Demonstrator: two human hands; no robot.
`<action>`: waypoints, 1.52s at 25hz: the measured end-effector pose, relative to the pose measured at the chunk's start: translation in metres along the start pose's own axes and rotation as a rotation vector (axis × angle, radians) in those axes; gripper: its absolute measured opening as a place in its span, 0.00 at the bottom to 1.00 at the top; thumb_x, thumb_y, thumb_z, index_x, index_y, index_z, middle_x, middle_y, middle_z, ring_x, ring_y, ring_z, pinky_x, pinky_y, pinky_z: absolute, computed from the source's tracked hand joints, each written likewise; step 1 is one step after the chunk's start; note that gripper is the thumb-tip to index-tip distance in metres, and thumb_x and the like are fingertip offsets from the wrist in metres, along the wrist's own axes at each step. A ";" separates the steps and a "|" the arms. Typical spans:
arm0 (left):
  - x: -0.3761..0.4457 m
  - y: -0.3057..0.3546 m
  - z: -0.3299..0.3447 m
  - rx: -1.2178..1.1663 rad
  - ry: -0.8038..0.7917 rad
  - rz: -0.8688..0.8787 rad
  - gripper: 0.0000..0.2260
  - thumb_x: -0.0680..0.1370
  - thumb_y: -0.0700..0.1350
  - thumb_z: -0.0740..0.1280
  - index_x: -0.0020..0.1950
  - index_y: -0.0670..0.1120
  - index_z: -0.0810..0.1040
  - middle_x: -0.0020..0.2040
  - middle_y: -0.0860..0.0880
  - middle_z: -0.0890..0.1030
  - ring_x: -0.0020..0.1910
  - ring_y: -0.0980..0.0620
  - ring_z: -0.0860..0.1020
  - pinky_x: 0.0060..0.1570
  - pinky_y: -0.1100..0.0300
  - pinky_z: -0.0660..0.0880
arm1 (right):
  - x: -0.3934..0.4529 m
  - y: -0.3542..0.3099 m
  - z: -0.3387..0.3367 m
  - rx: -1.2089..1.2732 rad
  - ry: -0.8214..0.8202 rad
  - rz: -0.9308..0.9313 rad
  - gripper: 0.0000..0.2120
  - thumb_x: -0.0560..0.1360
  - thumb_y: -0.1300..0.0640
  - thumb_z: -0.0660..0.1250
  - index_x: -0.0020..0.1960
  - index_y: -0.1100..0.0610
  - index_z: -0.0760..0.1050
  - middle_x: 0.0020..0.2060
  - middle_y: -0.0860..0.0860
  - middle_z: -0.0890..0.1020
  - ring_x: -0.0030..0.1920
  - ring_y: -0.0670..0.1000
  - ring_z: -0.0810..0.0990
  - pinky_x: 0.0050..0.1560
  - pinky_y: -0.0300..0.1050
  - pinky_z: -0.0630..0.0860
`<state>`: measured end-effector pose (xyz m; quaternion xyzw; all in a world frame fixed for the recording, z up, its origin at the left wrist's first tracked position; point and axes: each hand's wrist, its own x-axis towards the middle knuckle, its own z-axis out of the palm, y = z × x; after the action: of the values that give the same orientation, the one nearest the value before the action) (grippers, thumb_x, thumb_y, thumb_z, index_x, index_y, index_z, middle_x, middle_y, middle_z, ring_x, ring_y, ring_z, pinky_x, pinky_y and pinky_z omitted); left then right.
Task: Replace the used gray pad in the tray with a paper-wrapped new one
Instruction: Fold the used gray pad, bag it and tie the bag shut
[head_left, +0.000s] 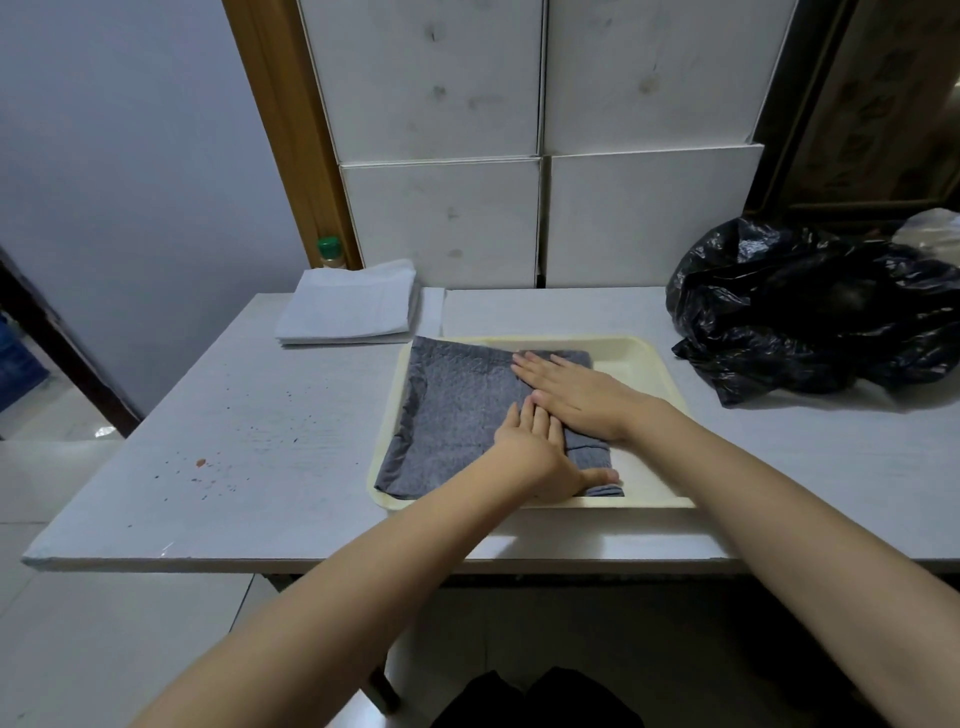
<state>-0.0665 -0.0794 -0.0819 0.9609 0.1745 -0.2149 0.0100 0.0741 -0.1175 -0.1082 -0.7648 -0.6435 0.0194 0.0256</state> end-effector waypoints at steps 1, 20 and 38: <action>0.001 0.000 0.002 -0.025 0.006 0.005 0.47 0.73 0.72 0.46 0.76 0.38 0.36 0.77 0.41 0.36 0.77 0.45 0.35 0.76 0.47 0.37 | 0.001 0.001 0.002 0.004 -0.019 0.008 0.23 0.83 0.53 0.44 0.77 0.55 0.46 0.77 0.48 0.47 0.75 0.42 0.43 0.74 0.40 0.39; -0.011 -0.096 -0.006 -0.100 0.559 -0.589 0.13 0.77 0.36 0.61 0.61 0.40 0.69 0.62 0.41 0.70 0.61 0.43 0.70 0.49 0.56 0.69 | -0.020 -0.056 0.004 0.029 -0.086 0.350 0.35 0.79 0.38 0.43 0.77 0.60 0.40 0.77 0.55 0.42 0.77 0.51 0.39 0.77 0.49 0.40; -0.014 -0.101 -0.023 -0.136 0.535 -0.537 0.15 0.78 0.37 0.59 0.64 0.42 0.74 0.65 0.40 0.72 0.64 0.41 0.71 0.57 0.53 0.72 | -0.021 -0.056 0.002 0.073 -0.097 0.350 0.36 0.79 0.38 0.45 0.77 0.59 0.42 0.77 0.55 0.44 0.77 0.52 0.41 0.77 0.50 0.41</action>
<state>-0.1036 0.0123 -0.0496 0.9002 0.4303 0.0602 -0.0290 0.0153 -0.1284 -0.1062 -0.8618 -0.4999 0.0838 0.0183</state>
